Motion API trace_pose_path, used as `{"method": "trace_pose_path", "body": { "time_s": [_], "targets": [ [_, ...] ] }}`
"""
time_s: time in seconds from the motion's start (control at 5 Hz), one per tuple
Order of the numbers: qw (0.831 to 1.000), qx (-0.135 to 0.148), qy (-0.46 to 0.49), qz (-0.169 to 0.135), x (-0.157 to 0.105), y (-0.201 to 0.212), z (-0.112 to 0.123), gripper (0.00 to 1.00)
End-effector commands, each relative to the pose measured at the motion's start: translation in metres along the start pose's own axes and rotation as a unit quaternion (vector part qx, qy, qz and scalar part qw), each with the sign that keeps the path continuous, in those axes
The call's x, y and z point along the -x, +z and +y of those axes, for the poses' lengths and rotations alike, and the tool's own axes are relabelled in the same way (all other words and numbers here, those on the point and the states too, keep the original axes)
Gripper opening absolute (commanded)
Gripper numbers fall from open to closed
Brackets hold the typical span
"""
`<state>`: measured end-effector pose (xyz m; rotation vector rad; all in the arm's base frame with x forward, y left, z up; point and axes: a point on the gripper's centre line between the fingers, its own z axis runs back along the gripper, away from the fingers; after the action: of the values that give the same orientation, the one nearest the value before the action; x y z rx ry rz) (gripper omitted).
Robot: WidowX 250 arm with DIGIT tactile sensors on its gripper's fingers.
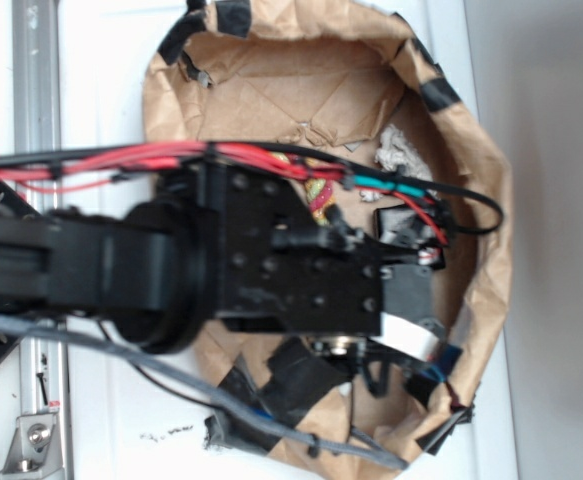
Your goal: Grab the blue ball.
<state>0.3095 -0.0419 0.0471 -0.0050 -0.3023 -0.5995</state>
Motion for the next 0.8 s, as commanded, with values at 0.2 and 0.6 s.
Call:
{"method": "trace_pose_path", "body": {
  "time_s": [0.2,0.6],
  "targets": [
    [0.997,-0.005,0.075,-0.017,-0.005,0.052,0.039,0.0],
    [0.967,0.033,0.234,0.099,0.026,0.16,0.05,0.0]
  ]
}}
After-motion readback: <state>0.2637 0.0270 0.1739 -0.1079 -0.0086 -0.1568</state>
